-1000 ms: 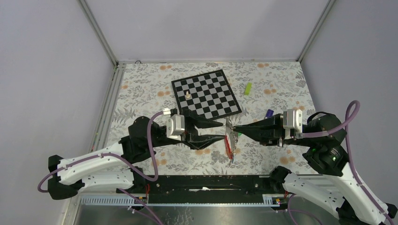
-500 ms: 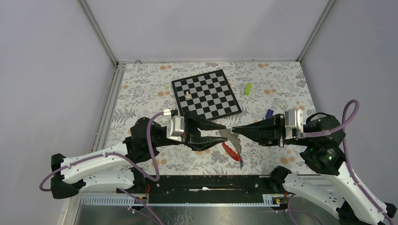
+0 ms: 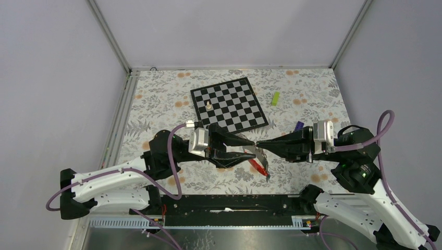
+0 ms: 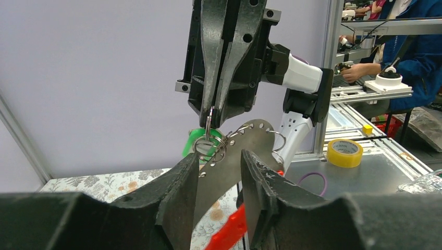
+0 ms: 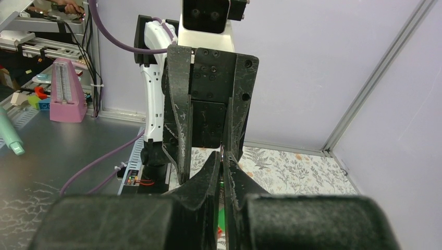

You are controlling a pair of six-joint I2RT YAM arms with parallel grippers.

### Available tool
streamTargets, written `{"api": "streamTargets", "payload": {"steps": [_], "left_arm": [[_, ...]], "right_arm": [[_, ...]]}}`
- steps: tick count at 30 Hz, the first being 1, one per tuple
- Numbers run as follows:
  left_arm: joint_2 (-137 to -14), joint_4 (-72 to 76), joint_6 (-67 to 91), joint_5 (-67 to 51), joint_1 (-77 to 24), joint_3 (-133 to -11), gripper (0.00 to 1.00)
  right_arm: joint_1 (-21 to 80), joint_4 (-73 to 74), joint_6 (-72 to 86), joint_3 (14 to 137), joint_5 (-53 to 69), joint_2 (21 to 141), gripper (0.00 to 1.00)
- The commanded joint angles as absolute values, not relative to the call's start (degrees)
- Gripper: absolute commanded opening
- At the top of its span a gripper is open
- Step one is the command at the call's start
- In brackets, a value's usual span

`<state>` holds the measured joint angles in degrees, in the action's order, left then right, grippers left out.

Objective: Remove the keys from the keyring
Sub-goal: Remove the key from the keyring.

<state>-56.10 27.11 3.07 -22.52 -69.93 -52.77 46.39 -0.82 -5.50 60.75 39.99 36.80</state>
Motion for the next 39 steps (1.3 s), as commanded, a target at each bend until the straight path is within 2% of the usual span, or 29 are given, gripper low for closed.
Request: {"api": "streamTargets", "payload": {"steps": [1,15,23,26,31,34,39], "left_arm": [[-56.26,31.35,4.15,-23.87,-69.79,-53.53,0.40],[-57.28,31.98,4.28,-22.87,-69.79,-53.35,0.39],[-57.58,32.29,4.13,-21.84,-69.79,-53.35,0.33],[-57.71,32.84,4.00,-21.66,-69.79,-53.31,0.28],[-57.59,32.74,3.21,-21.99,-69.79,-53.27,0.14],[-57.06,32.33,1.65,-22.81,-69.79,-53.04,0.00],[-56.02,30.22,-0.55,-25.19,-69.79,-53.32,0.00]], "right_arm": [[46.39,-5.62,-4.56,60.73,39.31,36.30,0.00],[46.35,-6.80,-3.18,59.95,37.97,35.94,0.00],[46.35,-6.97,-2.64,59.82,37.79,35.85,0.00],[46.40,-6.77,-2.72,59.64,37.79,35.82,0.00],[46.40,-6.47,-3.02,59.46,37.53,35.47,0.00],[46.36,-6.04,-3.44,59.33,37.36,35.27,0.00],[46.35,-4.97,-4.17,59.08,36.43,34.61,0.00]]}}
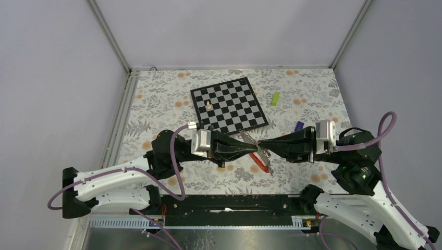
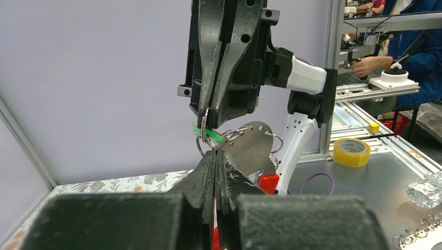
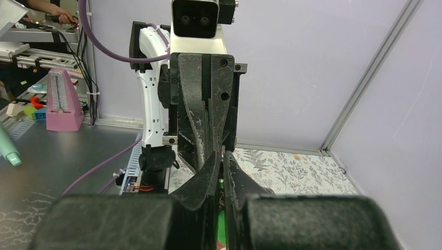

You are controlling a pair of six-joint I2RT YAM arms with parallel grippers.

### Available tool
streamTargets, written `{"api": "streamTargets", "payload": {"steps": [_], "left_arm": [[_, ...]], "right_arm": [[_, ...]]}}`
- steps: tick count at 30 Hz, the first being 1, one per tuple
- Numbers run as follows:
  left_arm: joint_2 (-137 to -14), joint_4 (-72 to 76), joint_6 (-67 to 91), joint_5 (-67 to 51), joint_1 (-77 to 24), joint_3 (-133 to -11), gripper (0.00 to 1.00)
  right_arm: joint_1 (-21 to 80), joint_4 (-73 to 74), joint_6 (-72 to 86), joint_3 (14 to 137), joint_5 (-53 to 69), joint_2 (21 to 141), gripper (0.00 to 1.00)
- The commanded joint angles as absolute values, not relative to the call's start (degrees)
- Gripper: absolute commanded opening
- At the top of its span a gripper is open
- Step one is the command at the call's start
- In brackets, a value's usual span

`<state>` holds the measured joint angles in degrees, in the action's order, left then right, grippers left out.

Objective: Remove the keys from the keyring
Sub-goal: Remove the key from the keyring.

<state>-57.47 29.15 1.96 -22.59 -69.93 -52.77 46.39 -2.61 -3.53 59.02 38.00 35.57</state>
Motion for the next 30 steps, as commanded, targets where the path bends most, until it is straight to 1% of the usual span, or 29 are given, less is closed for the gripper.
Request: {"api": "streamTargets", "payload": {"steps": [1,6,12,21,29,30], "left_arm": [[-55.85,29.89,-0.84,-25.22,-69.79,-53.39,0.00],[-55.45,27.93,-0.15,-23.62,-69.79,-53.99,0.00],[-56.31,21.66,2.43,-18.26,-69.79,-57.40,0.00],[-57.57,15.09,3.26,-11.84,-69.79,-60.61,0.00],[-58.53,13.60,5.07,-6.06,-69.79,-61.90,0.00],[-58.58,13.46,5.09,-5.65,-69.79,-61.95,0.05]], "right_arm": [[46.33,-4.83,-4.31,59.00,36.28,34.53,0.00],[46.35,-2.72,-6.22,58.89,35.80,33.92,0.00],[46.35,4.43,-9.78,60.69,37.12,34.64,0.00],[46.35,9.68,-13.68,60.88,36.53,34.98,0.00],[46.36,9.97,-14.18,59.37,36.23,35.17,0.00],[46.39,9.31,-13.64,59.08,36.03,34.97,0.00]]}}
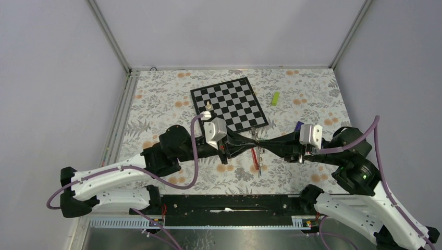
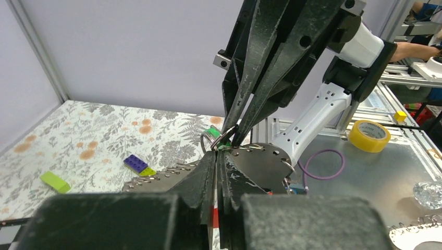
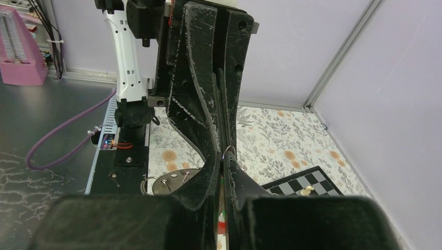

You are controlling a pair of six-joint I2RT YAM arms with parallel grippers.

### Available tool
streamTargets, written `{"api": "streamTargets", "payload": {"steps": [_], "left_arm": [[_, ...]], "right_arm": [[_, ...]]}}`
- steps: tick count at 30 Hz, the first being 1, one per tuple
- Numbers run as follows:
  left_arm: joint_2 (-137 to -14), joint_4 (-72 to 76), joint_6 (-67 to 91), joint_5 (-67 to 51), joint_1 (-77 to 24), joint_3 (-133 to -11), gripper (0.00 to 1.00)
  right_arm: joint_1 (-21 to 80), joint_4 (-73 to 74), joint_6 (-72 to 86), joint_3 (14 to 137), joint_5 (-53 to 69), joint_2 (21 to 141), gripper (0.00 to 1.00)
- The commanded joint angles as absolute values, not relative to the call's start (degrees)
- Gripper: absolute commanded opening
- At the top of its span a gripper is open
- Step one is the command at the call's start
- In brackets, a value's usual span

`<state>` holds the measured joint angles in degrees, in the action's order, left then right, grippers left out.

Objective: Remove the keys from the keyring
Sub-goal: Remove the key from the keyring.

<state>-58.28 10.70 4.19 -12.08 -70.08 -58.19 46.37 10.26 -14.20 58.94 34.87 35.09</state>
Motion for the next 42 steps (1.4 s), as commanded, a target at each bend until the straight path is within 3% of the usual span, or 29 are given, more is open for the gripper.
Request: {"api": "streamTargets", "payload": {"steps": [1,5,14,32,42], "left_arm": [[-58.55,13.54,4.91,-5.59,-69.79,-61.78,0.13],[-57.75,16.14,4.57,-6.76,-69.79,-59.82,0.29],[-55.88,20.35,4.06,-12.33,-69.79,-56.25,0.48],[-52.29,20.06,1.94,-17.68,-69.76,-53.61,0.56],[-54.32,22.23,2.41,-18.04,-69.79,-53.35,0.42]], "right_arm": [[46.38,8.52,-12.91,58.68,35.58,34.79,0.00],[46.38,3.93,-9.38,56.79,34.07,33.57,0.00],[46.30,-3.20,-4.52,54.74,30.24,32.22,0.00],[46.38,-5.54,-2.92,54.39,30.14,31.20,0.00],[46.37,-10.83,-0.35,52.87,30.39,30.72,0.00]]}}
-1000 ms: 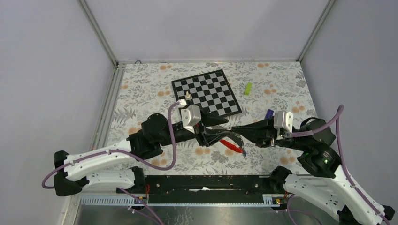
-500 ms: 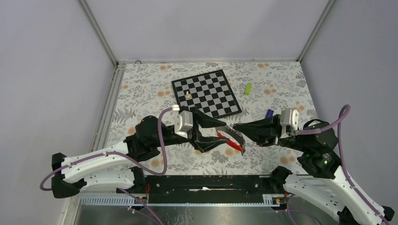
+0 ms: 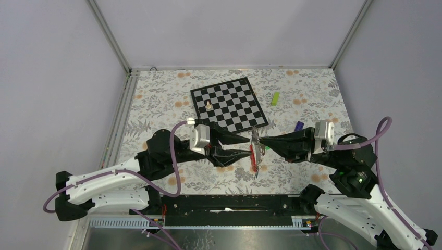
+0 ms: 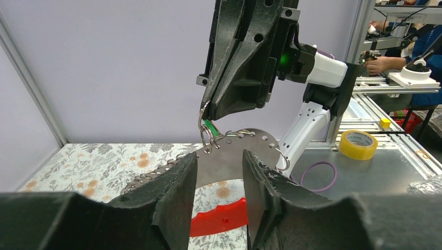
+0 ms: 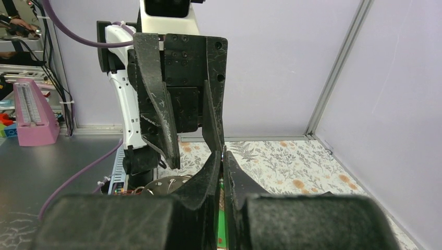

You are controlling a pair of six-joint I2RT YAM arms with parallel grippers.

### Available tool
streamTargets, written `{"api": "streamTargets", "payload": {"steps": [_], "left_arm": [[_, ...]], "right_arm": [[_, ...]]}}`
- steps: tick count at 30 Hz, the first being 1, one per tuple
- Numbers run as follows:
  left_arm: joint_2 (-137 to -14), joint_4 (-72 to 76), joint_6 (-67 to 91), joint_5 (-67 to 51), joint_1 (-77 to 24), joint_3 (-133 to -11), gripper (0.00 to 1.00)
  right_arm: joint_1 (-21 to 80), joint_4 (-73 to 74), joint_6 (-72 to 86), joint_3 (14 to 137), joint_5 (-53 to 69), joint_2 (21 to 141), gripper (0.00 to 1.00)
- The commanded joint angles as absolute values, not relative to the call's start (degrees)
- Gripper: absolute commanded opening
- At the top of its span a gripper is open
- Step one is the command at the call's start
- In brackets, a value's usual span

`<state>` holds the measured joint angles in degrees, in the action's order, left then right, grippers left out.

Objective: Remove the keys from the keyring
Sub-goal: Remove the key from the keyring.

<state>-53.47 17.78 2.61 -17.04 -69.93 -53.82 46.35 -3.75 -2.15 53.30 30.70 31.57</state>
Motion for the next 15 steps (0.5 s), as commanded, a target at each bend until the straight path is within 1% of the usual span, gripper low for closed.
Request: {"api": "streamTargets", "payload": {"steps": [1,6,15], "left_arm": [[-54.56,22.36,2.45,-17.89,-69.79,-53.35,0.41],[-55.23,24.96,2.55,-15.76,-69.79,-52.38,0.41],[-56.29,30.50,4.12,-13.73,-69.79,-50.86,0.38]], "right_arm": [[46.36,-11.27,1.11,52.71,30.25,30.61,0.00],[46.36,-12.40,2.89,52.28,30.55,30.10,0.00],[46.32,-14.19,4.66,51.31,31.19,30.24,0.00]]}}
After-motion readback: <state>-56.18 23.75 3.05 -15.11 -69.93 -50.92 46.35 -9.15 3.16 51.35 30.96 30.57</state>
